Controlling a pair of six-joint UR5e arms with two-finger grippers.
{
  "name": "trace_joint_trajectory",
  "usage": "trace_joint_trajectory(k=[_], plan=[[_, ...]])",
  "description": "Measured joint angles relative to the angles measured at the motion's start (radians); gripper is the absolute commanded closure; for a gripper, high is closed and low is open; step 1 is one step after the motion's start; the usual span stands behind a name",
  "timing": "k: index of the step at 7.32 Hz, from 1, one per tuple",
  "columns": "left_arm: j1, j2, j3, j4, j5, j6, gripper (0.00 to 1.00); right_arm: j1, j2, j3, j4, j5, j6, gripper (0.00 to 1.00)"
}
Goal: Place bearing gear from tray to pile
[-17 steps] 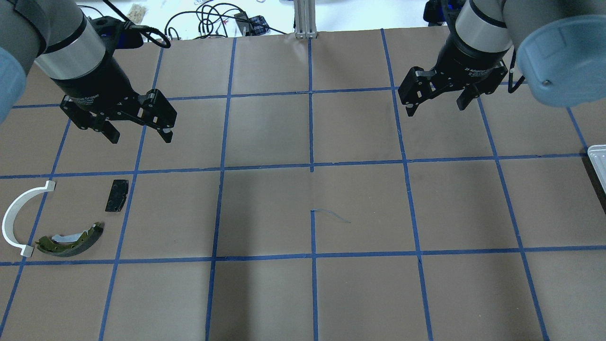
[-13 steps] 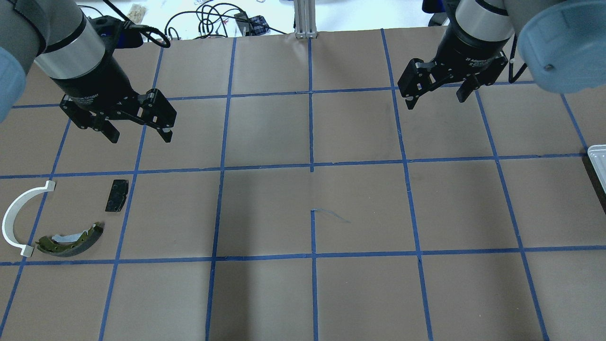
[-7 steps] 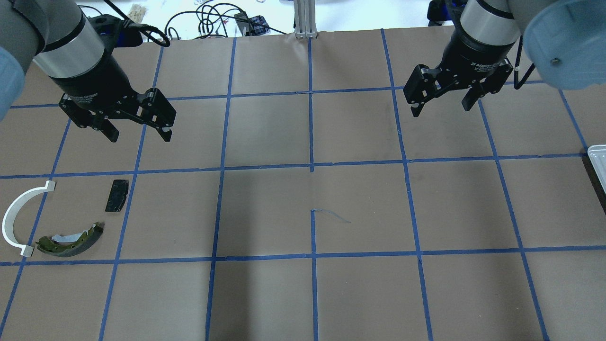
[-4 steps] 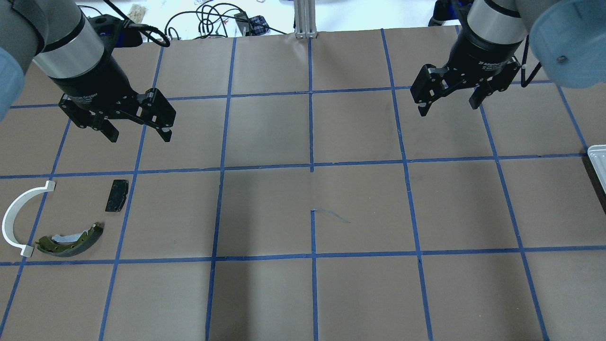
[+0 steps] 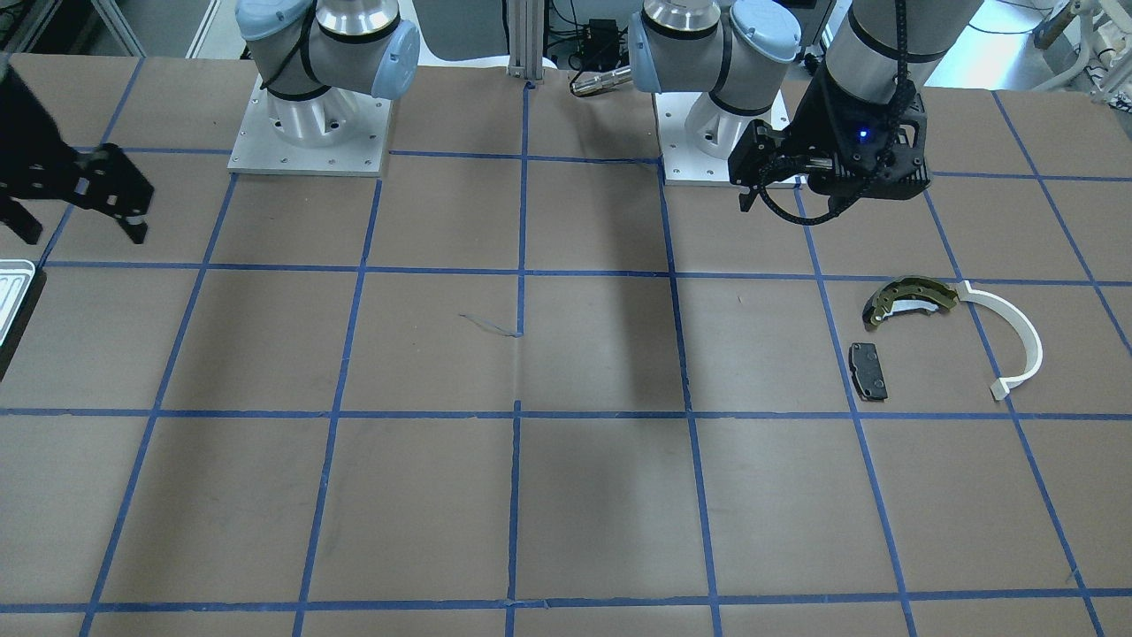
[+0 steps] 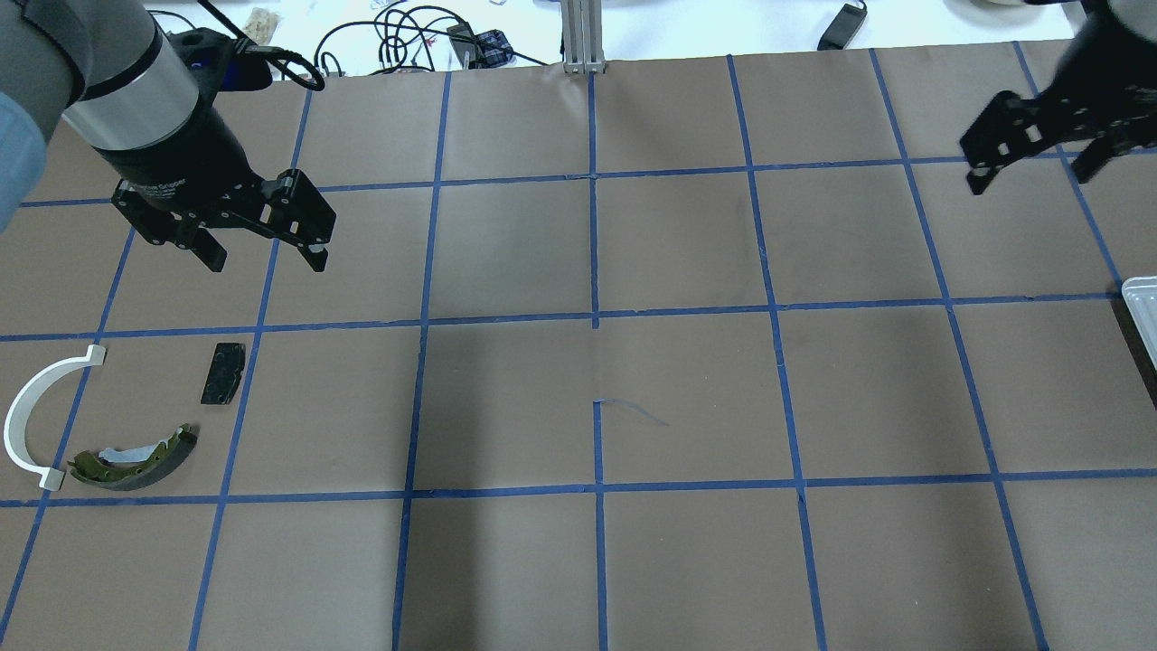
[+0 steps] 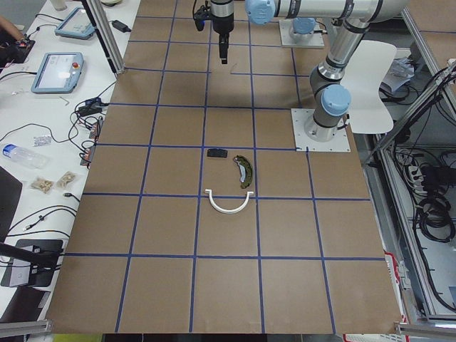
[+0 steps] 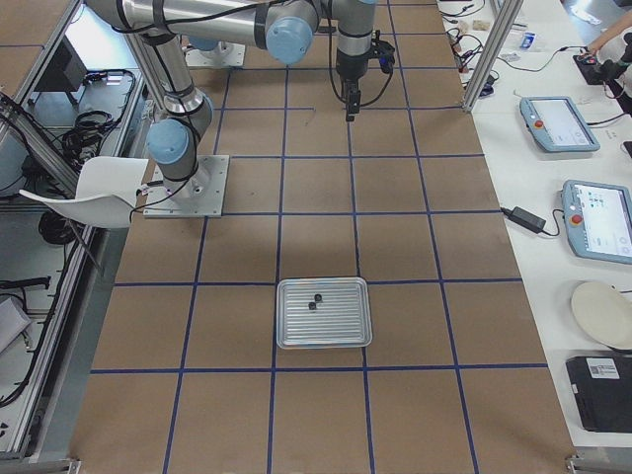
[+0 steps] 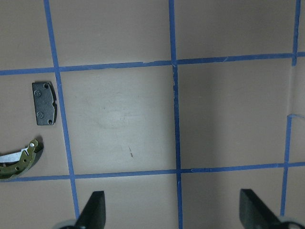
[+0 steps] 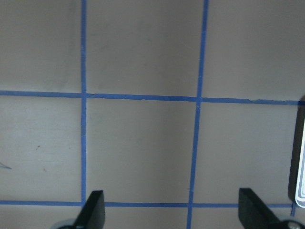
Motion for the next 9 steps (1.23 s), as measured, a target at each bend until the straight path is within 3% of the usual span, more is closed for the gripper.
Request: trace_joint_trajectory(k=[2, 3, 6, 9], plan=[[0.000, 0.000, -0.002, 0.000, 0.000, 0.001, 0.00, -0.189, 0.000, 0.001, 0.038, 0.097, -0.042, 0.00], [0.000, 0.001, -0.003, 0.000, -0.001, 0.001, 0.00, -0.219, 0.017, 0.002, 0.033, 0.108, -0.083, 0.00], [0.000, 0.000, -0.002, 0.000, 0.000, 0.001, 0.00, -0.248, 0.123, -0.003, -0.008, 0.062, -0.217, 0.00], [0.004, 0.001, -0.005, 0.000, 0.002, 0.002, 0.00, -0.392, 0.245, 0.005, -0.155, 0.006, -0.486, 0.00]])
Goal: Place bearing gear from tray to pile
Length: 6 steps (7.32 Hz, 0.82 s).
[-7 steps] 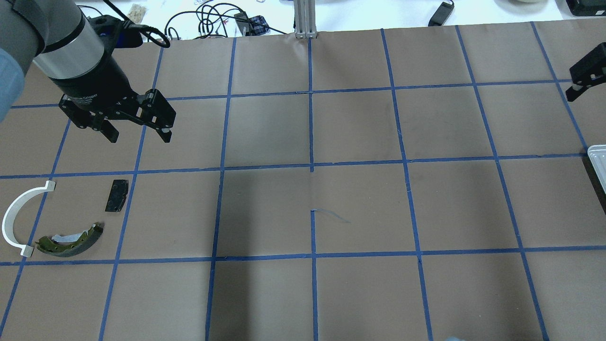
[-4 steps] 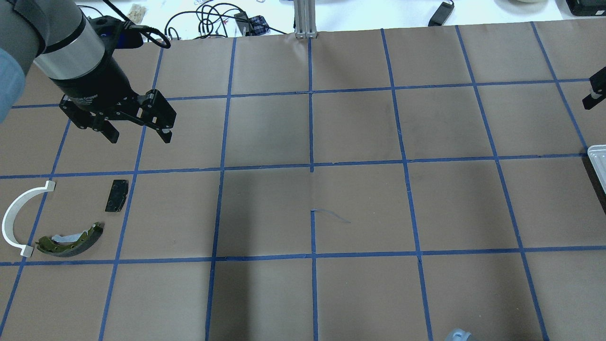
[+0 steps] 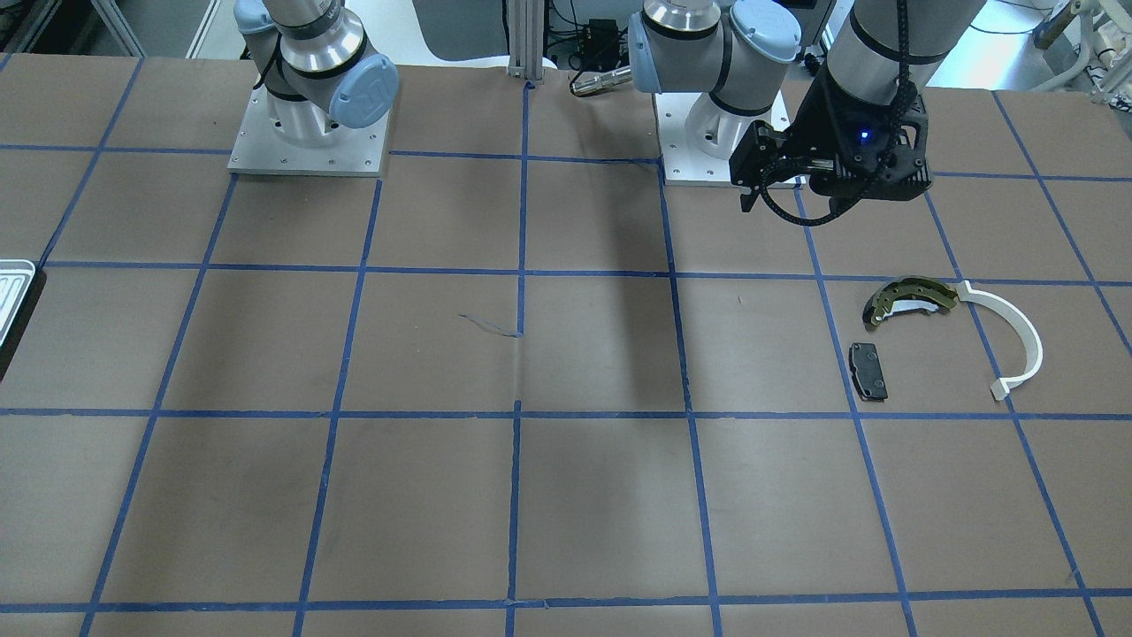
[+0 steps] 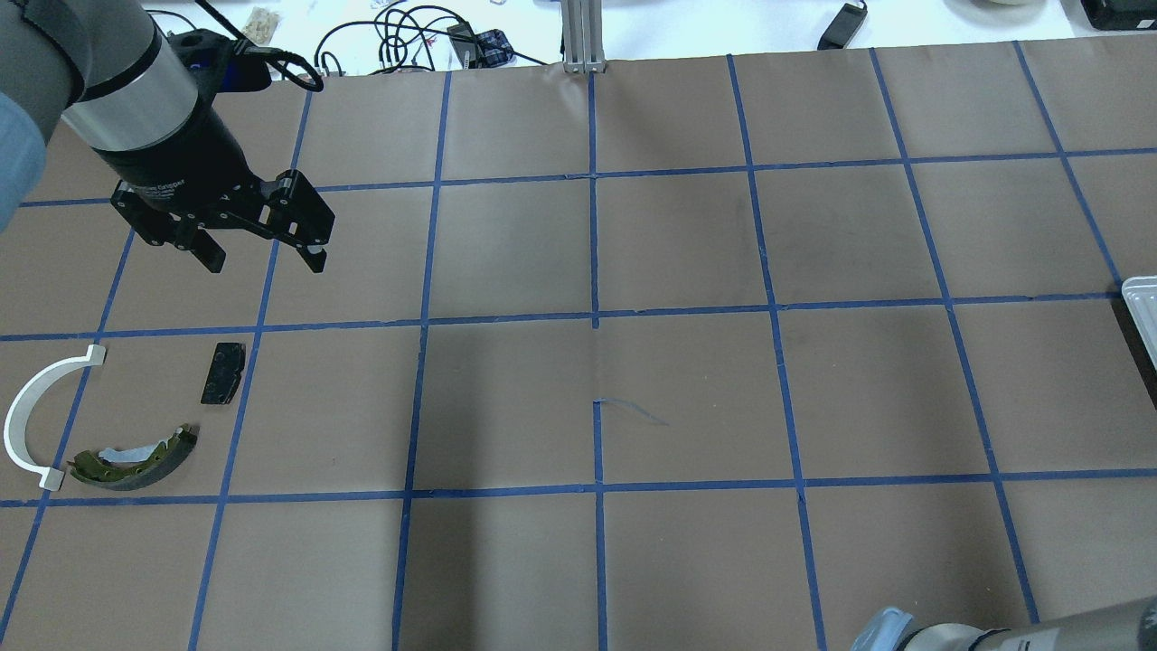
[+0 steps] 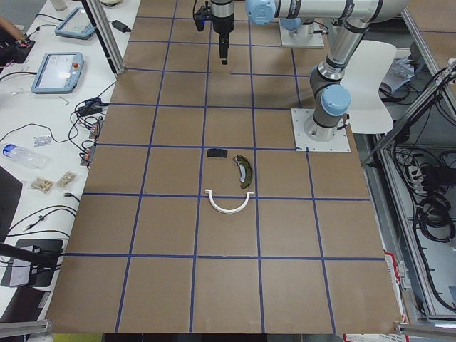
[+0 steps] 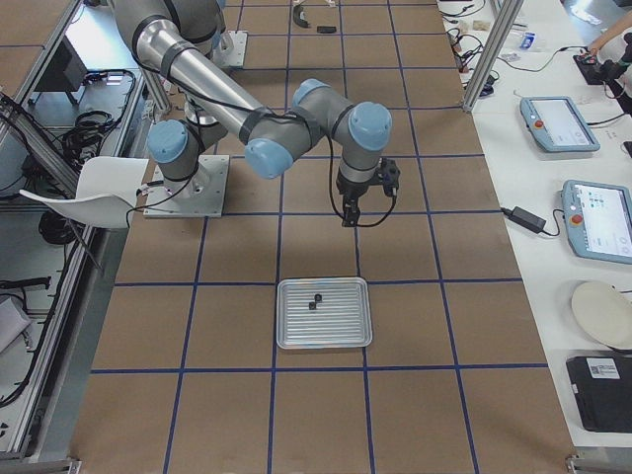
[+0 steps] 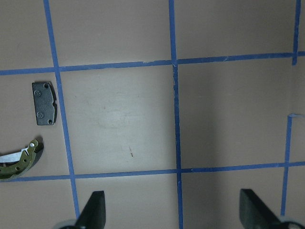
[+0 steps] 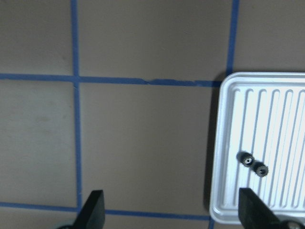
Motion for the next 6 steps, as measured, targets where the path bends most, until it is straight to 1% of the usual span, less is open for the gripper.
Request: trace_joint_trajectory(k=[1, 2, 4, 5, 6], plan=[[0.001, -0.001, -0.002, 0.000, 0.000, 0.000, 0.00, -0.062, 0.048, 0.002, -0.070, -0.008, -0.103, 0.00], [0.002, -0.002, -0.002, 0.000, 0.000, 0.000, 0.00, -0.118, 0.092, 0.005, -0.121, -0.015, -0.162, 0.00], [0.004, -0.004, 0.002, 0.000, 0.001, 0.000, 0.00, -0.190, 0.182, 0.018, -0.212, -0.023, -0.200, 0.00], [0.004, -0.004, 0.001, -0.001, 0.000, -0.002, 0.00, -0.200, 0.214, 0.051, -0.283, -0.026, -0.196, 0.00], [0.004, -0.004, -0.001, -0.001, 0.000, -0.005, 0.00, -0.203, 0.226, 0.112, -0.364, -0.031, -0.191, 0.00]])
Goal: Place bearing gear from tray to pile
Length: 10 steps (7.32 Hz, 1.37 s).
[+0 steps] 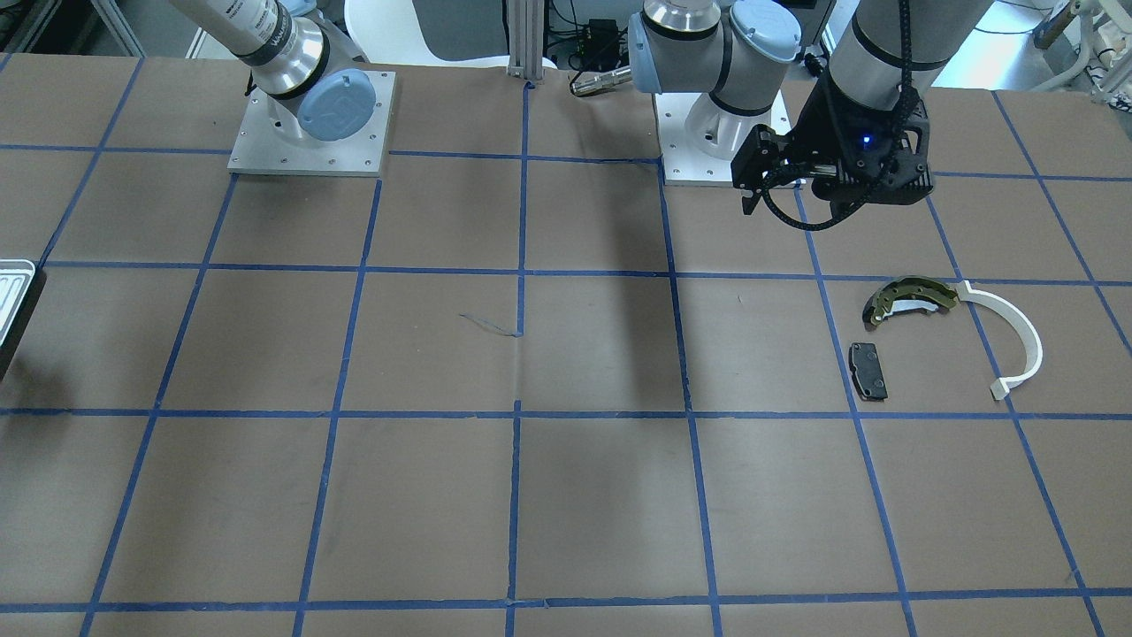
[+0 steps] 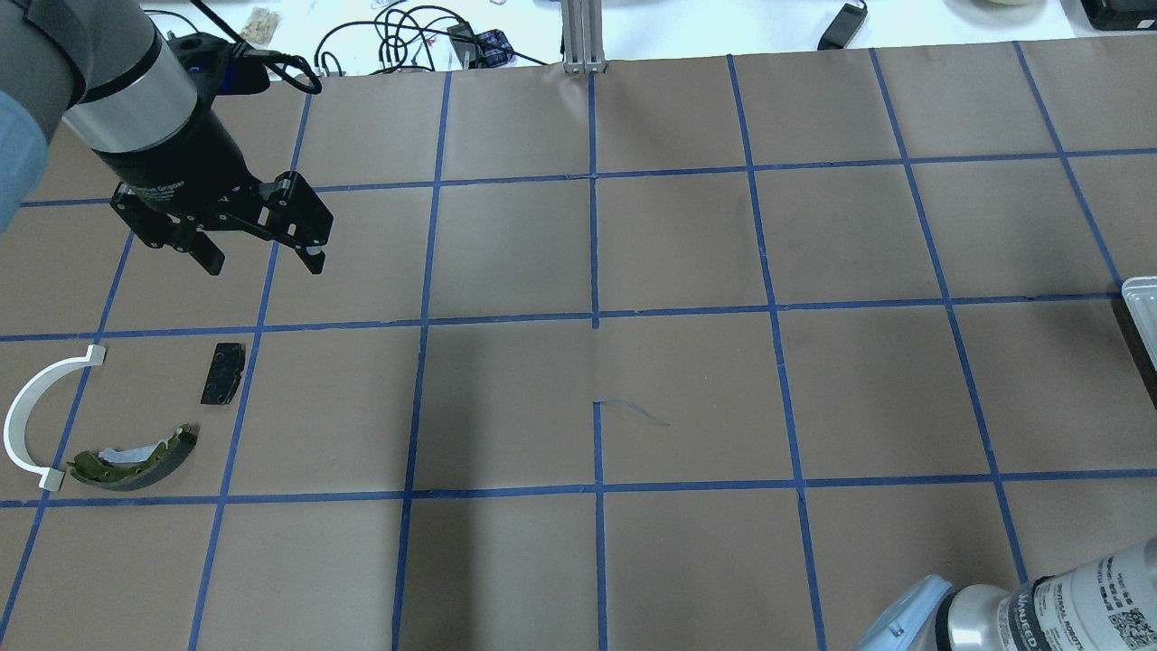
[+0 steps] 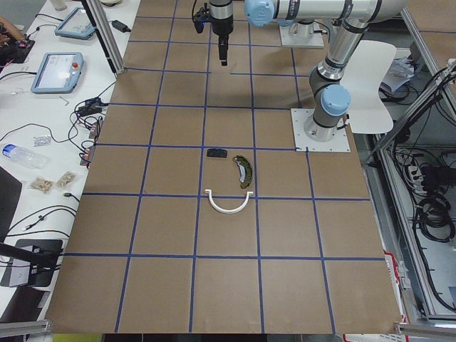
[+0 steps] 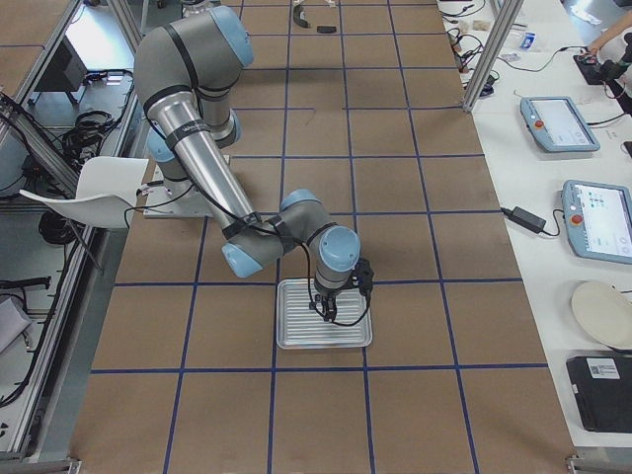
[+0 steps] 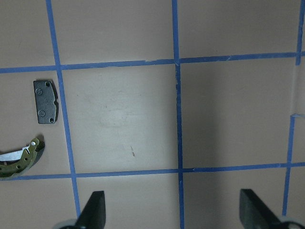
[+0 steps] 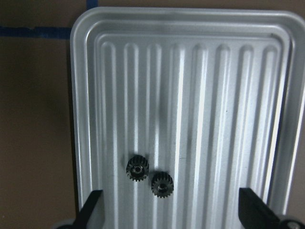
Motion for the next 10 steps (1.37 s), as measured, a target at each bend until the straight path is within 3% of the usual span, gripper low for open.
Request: trace_joint_trajectory(k=[3, 4, 5, 10], plan=[[0.000, -0.001, -0.002, 0.001, 0.001, -0.003, 0.00, -0.003, 0.003, 0.126, -0.143, -0.066, -0.047, 0.03], [-0.001, -0.001, -0.003, 0.001, 0.001, -0.003, 0.00, -0.009, 0.003, 0.133, -0.146, -0.075, -0.068, 0.18], [-0.001, -0.001, -0.003, 0.001, 0.001, -0.004, 0.00, -0.016, 0.003, 0.136, -0.148, -0.079, -0.087, 0.23], [-0.001, -0.001, -0.003, 0.002, 0.001, -0.004, 0.00, -0.022, 0.014, 0.133, -0.164, -0.070, -0.157, 0.23]])
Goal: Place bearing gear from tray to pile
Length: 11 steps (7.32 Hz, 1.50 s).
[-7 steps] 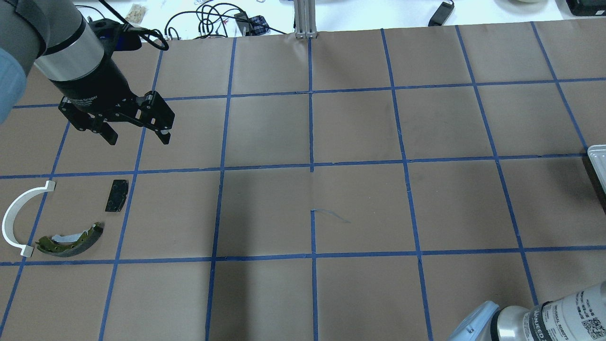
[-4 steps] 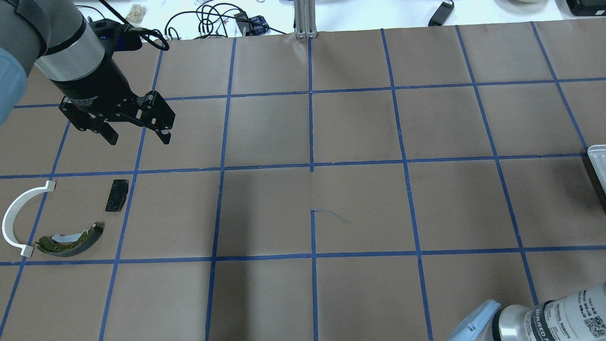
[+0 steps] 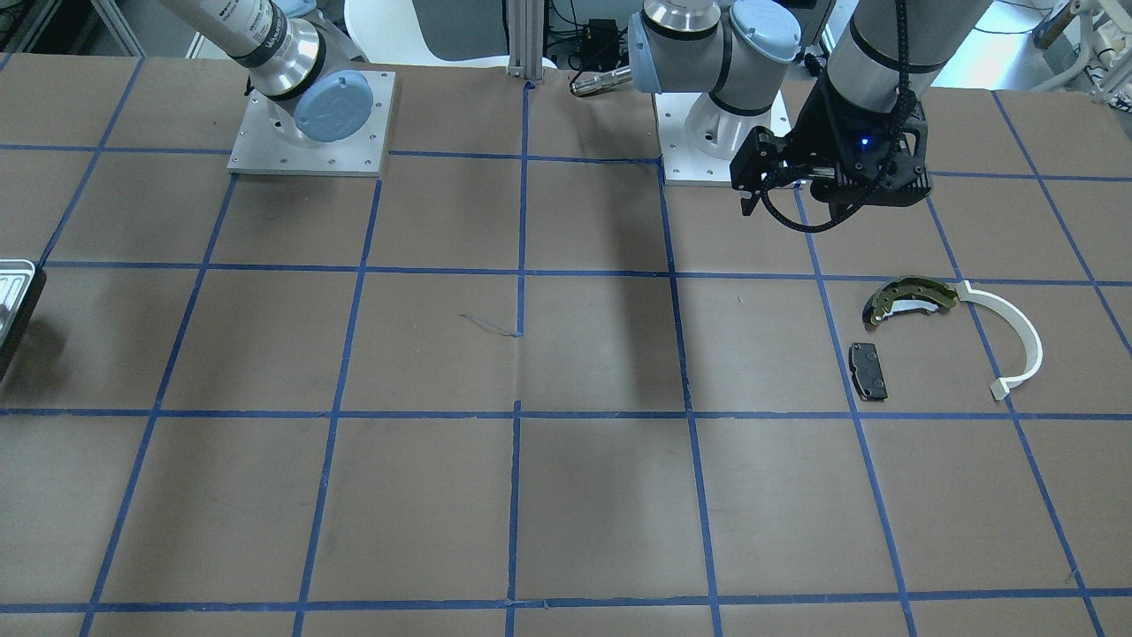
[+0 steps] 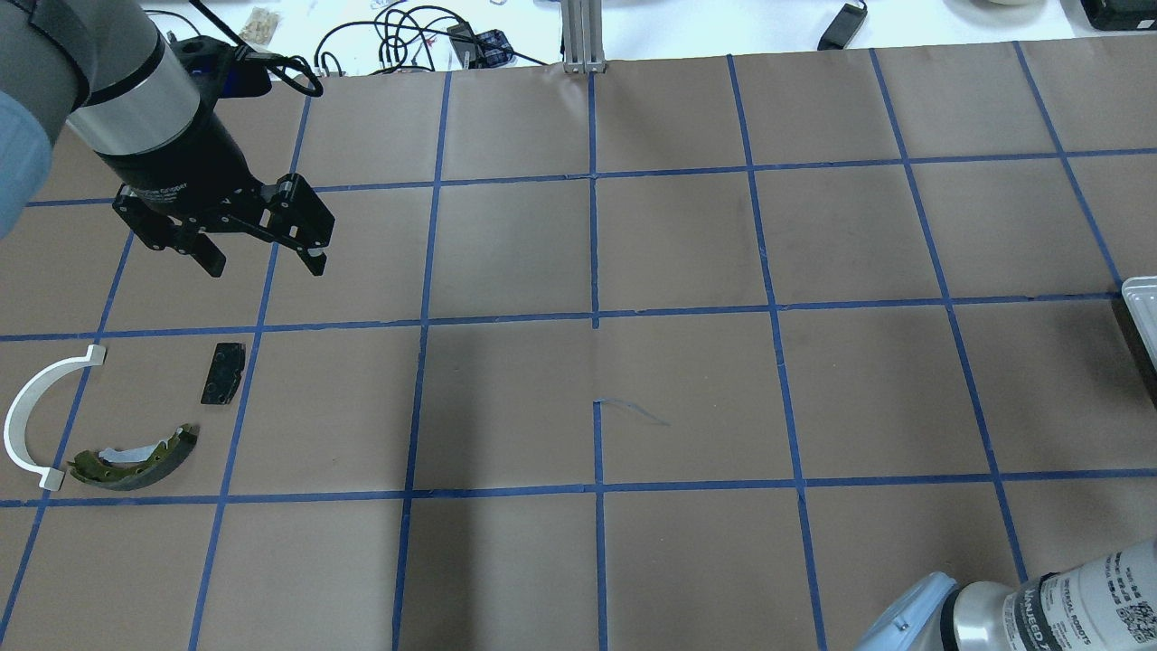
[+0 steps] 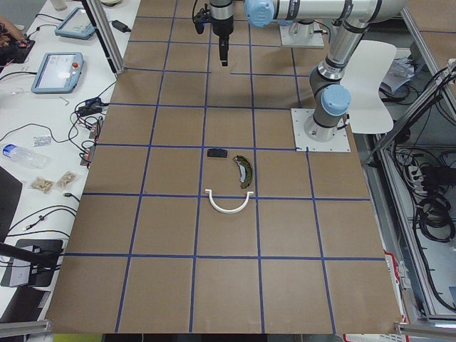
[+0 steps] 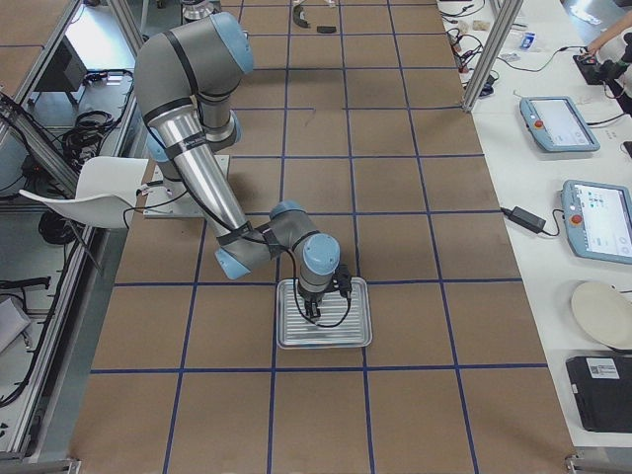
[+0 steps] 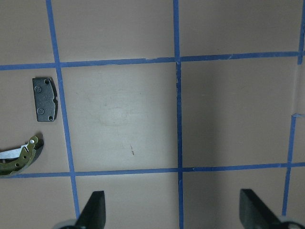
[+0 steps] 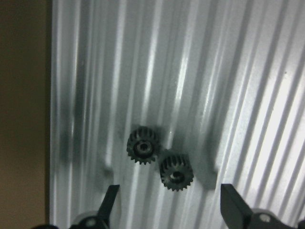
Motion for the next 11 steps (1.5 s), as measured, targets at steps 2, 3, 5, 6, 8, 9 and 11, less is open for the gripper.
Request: trace_joint_trajectory(k=[2, 3, 5, 6, 8, 9, 11], plan=[[0.000, 0.001, 0.000, 0.000, 0.000, 0.000, 0.00, 0.000, 0.000, 0.000, -0.001, 0.001, -0.056, 0.22], [0.000, 0.001, 0.000, 0.000, 0.001, 0.000, 0.00, 0.000, 0.000, 0.000, -0.002, 0.001, -0.095, 0.21], [0.000, 0.001, 0.000, 0.001, 0.001, 0.000, 0.00, 0.001, 0.000, 0.002, -0.029, 0.002, -0.190, 0.22], [0.000, 0.001, 0.000, 0.001, 0.001, 0.000, 0.00, 0.001, 0.000, 0.002, -0.039, 0.003, -0.224, 0.28], [0.000, 0.000, 0.001, 0.001, 0.001, 0.001, 0.00, 0.001, 0.000, 0.002, -0.043, 0.006, -0.253, 0.35], [0.000, 0.000, 0.001, 0.000, 0.001, 0.001, 0.00, 0.001, 0.001, 0.002, -0.042, 0.013, -0.277, 0.34], [0.000, 0.000, 0.001, 0.001, 0.002, 0.003, 0.00, 0.001, 0.002, 0.003, -0.045, 0.040, -0.323, 0.48]])
